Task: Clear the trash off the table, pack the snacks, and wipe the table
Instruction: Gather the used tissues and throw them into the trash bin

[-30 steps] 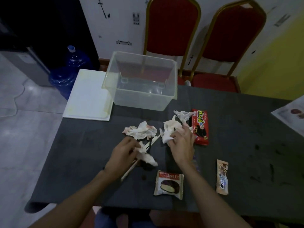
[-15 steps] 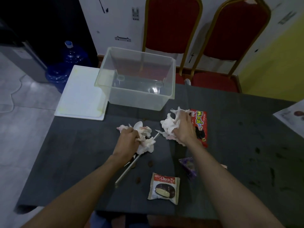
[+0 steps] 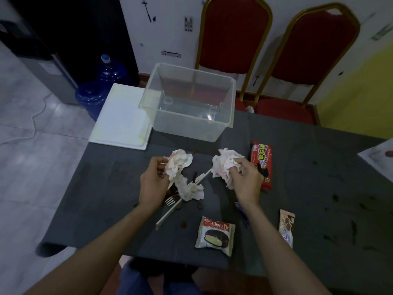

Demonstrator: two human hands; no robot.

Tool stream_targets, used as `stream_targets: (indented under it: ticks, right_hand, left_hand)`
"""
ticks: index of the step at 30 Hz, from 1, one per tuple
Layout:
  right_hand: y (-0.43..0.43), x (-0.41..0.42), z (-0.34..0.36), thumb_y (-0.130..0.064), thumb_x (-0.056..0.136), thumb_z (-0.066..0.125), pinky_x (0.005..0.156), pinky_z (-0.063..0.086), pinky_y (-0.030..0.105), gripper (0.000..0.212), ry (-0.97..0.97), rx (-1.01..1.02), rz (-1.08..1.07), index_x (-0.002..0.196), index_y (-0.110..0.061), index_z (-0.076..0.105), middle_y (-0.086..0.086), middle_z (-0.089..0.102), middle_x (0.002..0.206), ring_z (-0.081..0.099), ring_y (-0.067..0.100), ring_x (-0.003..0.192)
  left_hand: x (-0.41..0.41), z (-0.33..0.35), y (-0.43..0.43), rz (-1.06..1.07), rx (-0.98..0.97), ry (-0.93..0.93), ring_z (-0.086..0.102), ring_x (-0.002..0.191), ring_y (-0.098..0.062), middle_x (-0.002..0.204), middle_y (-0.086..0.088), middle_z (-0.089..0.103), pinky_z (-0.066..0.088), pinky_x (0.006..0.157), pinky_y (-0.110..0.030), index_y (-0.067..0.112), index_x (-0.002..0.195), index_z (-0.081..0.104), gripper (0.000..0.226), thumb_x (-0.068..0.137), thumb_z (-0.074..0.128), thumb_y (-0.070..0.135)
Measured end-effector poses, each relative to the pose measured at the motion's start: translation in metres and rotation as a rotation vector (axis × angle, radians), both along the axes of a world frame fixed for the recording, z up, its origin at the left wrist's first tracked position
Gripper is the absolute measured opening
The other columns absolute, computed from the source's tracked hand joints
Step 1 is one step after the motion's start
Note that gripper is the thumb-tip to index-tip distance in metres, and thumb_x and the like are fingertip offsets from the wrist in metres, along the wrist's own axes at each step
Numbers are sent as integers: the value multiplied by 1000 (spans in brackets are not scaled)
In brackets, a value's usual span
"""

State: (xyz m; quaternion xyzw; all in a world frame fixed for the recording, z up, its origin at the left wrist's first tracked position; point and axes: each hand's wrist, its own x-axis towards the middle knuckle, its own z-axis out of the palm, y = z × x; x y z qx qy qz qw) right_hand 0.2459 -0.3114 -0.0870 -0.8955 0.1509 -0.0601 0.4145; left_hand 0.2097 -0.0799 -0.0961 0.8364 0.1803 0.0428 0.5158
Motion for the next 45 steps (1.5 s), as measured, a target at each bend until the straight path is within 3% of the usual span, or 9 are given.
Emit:
stream_targets:
  ticks: [8, 12, 16, 19, 23, 26, 35, 39, 45]
  right_hand:
    - [20, -11, 15, -11, 79, 65, 70, 51, 30, 19, -46, 130, -34, 97, -15, 72, -1, 71, 90, 64, 16, 79]
    - [20, -9, 2, -12, 83, 65, 60, 47, 25, 21, 161, -53, 4, 103, -9, 70, 4, 70, 89, 62, 17, 72]
    - [16, -3, -11, -25, 84, 65, 63, 46, 28, 21, 323, -144, 92, 94, -7, 70, 11, 72, 88, 64, 24, 78]
    - [18, 4, -18, -29, 85, 67, 69, 46, 30, 33, 351, -236, 153, 109, -8, 62, 16, 69, 101, 64, 29, 88]
    - [19, 12, -28, -28, 87, 64, 85, 52, 41, 63, 433, -292, 251, 142, -33, 32, 17, 62, 120, 62, 36, 104]
    - [16, 17, -35, -23, 92, 57, 87, 48, 38, 58, 460, -408, 351, 144, -35, 36, 17, 58, 119, 59, 34, 106]
    - [19, -8, -23, -2, 86, 63, 83, 40, 19, 37, 7, -202, 125, 122, -9, 64, 10, 63, 118, 59, 17, 101]
    - [56, -7, 2, 5, 78, 65, 91, 35, 5, 41, -251, -143, 172, 116, -9, 68, 7, 65, 115, 57, 9, 102]
    - [181, -3, 28, 10, 70, 67, 92, 43, 13, 43, -419, -23, 388, 109, -8, 72, 9, 68, 109, 63, 18, 101]
  left_hand:
    - [-15, 12, 11, -155, 46, 2, 60, 85, -5, 96, 3, 66, 40, 70, -5, 19, 98, 67, 25, 79, 61, 4]
    - [-9, -3, 3, -429, 288, 108, 54, 105, -27, 113, -14, 59, 39, 86, -23, 5, 112, 62, 33, 80, 57, 2]
    - [-7, -16, -20, -542, 431, 257, 41, 113, -36, 123, -17, 44, 32, 101, -39, 0, 120, 51, 51, 78, 62, 29]
    - [-6, -25, -30, -584, 593, 267, 38, 113, -34, 125, -15, 41, 34, 102, -41, 1, 121, 48, 63, 77, 62, 45]
    - [-8, -36, -29, -559, 570, 187, 40, 114, -34, 128, -16, 41, 38, 98, -39, 3, 118, 50, 41, 83, 61, 21]
    - [-12, -41, -24, -520, 491, 84, 46, 107, -35, 120, -18, 50, 43, 91, -40, 2, 108, 58, 26, 84, 62, 13]
    - [-23, -17, -3, -320, 156, -116, 55, 87, -11, 96, 2, 60, 36, 72, -12, 11, 95, 68, 13, 83, 68, 13]
    - [-28, 3, 28, -41, -27, -159, 59, 84, -2, 91, 4, 66, 40, 74, -7, 15, 90, 69, 11, 80, 70, 11]
    - [-30, 32, 125, 348, -93, -245, 59, 84, 2, 94, 7, 66, 42, 77, -6, 23, 94, 67, 13, 83, 69, 16]
